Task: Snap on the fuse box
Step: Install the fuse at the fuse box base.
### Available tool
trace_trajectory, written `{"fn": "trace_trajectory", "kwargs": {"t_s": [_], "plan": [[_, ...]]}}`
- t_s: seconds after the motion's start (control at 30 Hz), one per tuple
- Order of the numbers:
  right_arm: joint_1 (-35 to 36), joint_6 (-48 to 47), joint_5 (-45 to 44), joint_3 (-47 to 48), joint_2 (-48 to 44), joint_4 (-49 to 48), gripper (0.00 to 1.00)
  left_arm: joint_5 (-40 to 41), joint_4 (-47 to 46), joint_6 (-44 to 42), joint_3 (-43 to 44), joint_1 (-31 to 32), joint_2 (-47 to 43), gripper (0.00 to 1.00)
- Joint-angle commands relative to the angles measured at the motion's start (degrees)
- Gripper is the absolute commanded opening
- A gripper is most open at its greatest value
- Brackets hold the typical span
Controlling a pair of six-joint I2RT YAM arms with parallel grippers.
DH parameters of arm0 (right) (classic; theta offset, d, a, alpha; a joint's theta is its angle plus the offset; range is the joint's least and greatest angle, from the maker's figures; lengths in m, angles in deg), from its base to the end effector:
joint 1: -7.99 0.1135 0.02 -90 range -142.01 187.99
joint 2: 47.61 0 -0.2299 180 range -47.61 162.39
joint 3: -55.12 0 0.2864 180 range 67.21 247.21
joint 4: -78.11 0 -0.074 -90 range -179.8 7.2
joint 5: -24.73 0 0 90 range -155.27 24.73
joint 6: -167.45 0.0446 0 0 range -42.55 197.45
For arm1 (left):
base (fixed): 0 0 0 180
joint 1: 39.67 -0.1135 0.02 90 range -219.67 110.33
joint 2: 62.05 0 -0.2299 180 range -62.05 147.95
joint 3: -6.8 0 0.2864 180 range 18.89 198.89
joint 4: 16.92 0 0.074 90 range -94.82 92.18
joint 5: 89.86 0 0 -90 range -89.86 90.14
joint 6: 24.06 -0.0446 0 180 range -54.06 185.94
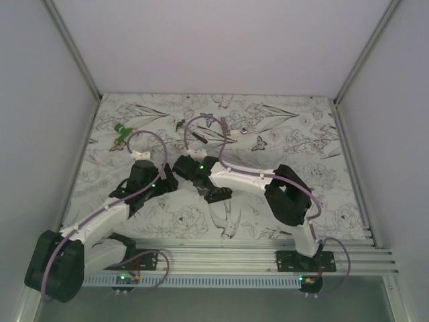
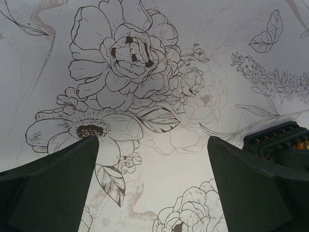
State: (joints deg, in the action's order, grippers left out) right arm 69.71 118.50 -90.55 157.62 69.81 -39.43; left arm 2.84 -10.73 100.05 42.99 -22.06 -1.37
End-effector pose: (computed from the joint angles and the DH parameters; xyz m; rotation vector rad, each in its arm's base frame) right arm 0.2194 0.3675 0.1323 -0.4121 2.6274 -0.1424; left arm 0.2580 -0.0797 0.1347 -0.3361 2.1177 -0.4871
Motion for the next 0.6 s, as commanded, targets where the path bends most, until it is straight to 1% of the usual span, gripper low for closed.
{"fn": "trace_trajectory", "kwargs": {"t_s": [0.0,0.2,0.33,0.43,0.57], "plan": [[1.04,1.28,6.18,-1.24,6.4,-0.73,0.0,-0.01,1.4,0.61,-0.74,-0.34,-0.83,1.0],[0.95,2.61,7.69,-2.46,8.95,1.3,0.0,-0.05,1.34,0.7,-0.99,-0.3,-1.53,1.0],[0.79,4.44,6.16,-6.36,6.16,1.32,0.0,-0.23,1.43,0.68,-1.1,-0.37,-1.86,0.99],[0.12,5.15,6.51,-10.62,2.7,-1.51,0.0,-0.31,1.43,0.77,-1.24,-0.32,-2.21,1.0],[-1.4,4.92,11.31,-16.82,-1.27,-9.06,0.0,-0.4,1.52,0.77,-1.38,-0.33,-2.95,1.0]]}}
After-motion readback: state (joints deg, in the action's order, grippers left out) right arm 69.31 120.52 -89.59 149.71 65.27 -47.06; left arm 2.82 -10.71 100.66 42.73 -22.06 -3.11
